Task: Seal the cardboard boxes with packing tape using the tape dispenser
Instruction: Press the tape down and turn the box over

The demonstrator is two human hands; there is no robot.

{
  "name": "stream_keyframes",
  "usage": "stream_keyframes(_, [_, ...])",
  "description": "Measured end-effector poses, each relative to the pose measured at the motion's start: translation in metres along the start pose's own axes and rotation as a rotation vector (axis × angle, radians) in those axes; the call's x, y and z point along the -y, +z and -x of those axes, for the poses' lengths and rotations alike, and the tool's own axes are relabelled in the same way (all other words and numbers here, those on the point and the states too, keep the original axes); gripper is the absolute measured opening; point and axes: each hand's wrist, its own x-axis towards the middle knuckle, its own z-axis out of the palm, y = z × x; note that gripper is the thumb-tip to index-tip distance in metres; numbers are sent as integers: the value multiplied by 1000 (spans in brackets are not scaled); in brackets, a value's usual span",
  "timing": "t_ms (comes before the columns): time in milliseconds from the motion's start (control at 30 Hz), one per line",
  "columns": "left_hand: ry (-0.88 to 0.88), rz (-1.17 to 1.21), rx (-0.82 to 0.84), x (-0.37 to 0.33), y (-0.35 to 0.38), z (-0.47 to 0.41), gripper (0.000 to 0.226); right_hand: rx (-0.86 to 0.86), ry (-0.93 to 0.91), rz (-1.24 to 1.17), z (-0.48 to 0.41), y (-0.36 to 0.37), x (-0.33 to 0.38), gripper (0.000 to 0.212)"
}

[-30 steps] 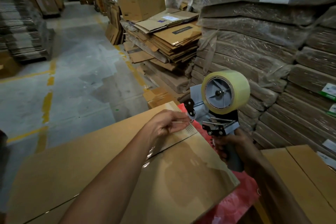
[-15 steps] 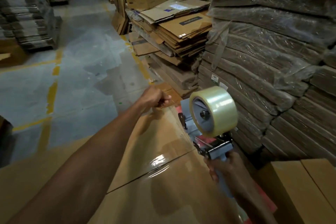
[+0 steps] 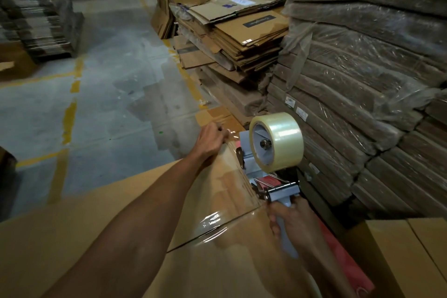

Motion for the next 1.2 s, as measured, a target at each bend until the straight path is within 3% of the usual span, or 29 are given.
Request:
stream_keyframes(133, [-6, -64, 41, 2, -1, -5, 30, -32, -5, 43, 1, 1, -1, 27])
stream_keyframes(367, [-56, -140, 64, 3, -2, -8, 19, -56, 0, 104, 6, 2, 3, 37])
stream_keyframes(533, [-113, -233, 191, -11, -13, -6, 18, -66, 60, 143, 8, 5, 6, 29])
stream_keyframes(600, [-127, -262, 226, -14, -15, -5, 7, -78, 73, 163, 9, 8, 10, 26])
stream_keyframes(733, [67, -195, 71, -17, -3, 1, 12, -86, 91, 219, 10, 12, 13, 25])
stream_keyframes(767, [106, -131, 97, -15, 0, 4, 7, -87, 95, 212, 10, 12, 15, 25])
stream_keyframes(833, [135, -143, 278, 1, 10, -4, 29, -87, 111, 182, 12, 12, 16, 23])
stream_keyframes(900, [157, -319, 396, 10, 12, -10, 55, -82, 118, 169, 13, 12, 16, 20])
stream_keyframes(933, [176, -434, 461, 5, 8, -7, 58, -73, 119, 181, 13, 12, 17, 20])
stream_keyframes(1033, [197, -597, 575, -16, 4, 7, 31, -51, 121, 242, 9, 10, 17, 22])
stream_keyframes(1100, [197, -620, 603, -17, 8, 4, 30, -20, 105, 315, 6, 8, 19, 25])
stream_keyframes(1200, [160, -592, 503, -10, 14, 2, 33, -15, 82, 401, 1, 5, 20, 30])
